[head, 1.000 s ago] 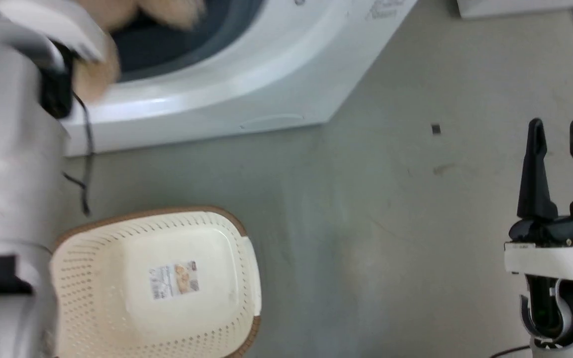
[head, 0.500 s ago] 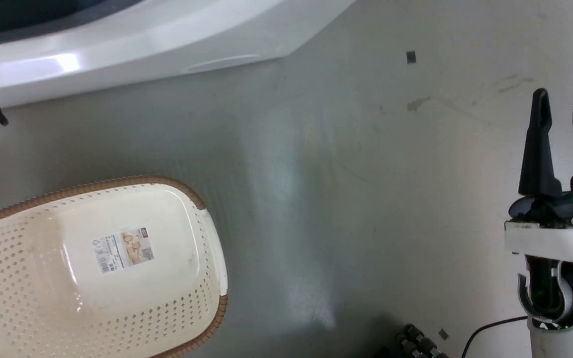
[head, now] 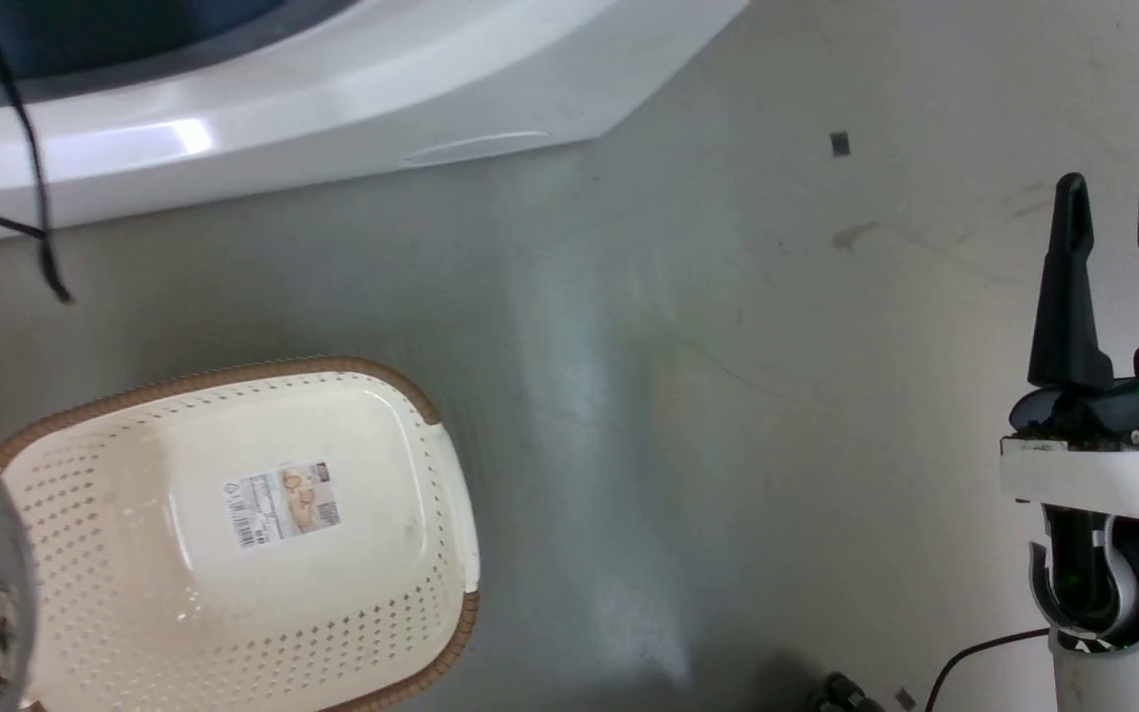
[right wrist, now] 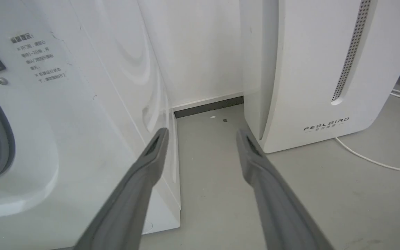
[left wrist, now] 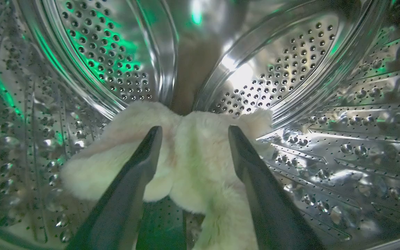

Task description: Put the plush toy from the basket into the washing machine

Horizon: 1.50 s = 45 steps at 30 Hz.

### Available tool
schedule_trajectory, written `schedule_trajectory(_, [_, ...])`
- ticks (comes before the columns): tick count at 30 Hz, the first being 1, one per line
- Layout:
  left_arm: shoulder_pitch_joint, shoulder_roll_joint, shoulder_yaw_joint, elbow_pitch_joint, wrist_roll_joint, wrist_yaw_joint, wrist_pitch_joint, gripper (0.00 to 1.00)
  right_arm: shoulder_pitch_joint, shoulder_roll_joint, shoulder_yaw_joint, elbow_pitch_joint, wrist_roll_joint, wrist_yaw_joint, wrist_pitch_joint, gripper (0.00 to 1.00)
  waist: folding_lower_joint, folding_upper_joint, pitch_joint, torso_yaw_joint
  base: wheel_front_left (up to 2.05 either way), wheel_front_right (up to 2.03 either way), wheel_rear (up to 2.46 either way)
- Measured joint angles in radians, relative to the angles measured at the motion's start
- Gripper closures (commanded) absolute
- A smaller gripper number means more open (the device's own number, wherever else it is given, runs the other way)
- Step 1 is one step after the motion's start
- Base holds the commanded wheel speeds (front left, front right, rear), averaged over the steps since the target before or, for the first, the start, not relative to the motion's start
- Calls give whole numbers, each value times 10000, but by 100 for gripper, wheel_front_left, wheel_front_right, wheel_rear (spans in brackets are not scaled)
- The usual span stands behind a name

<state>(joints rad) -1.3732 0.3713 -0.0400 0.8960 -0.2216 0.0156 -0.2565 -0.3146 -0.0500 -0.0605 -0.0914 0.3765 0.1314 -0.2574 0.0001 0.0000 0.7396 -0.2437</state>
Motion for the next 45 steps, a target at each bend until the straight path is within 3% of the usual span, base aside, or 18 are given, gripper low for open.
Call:
schedule_trajectory(23, [5989, -2232, 539, -4061, 1055, 247, 0, 0, 957, 2, -219, 372, -1329, 0, 0, 0, -1, 0, -2756, 1683, 0, 0, 0])
schedule_trajectory(34, [8847, -2761, 514, -5789, 1576, 240, 0, 0, 1863, 0, -276, 694, -1659, 0, 0, 0, -2, 0, -4305, 2424, 0, 0, 0])
schedule_trajectory(45, [11295, -3039, 385, -6119, 1624, 207, 0, 0, 2940, 2, -303, 999, -1779, 0, 0, 0, -3, 0, -5957, 2760, 0, 0, 0])
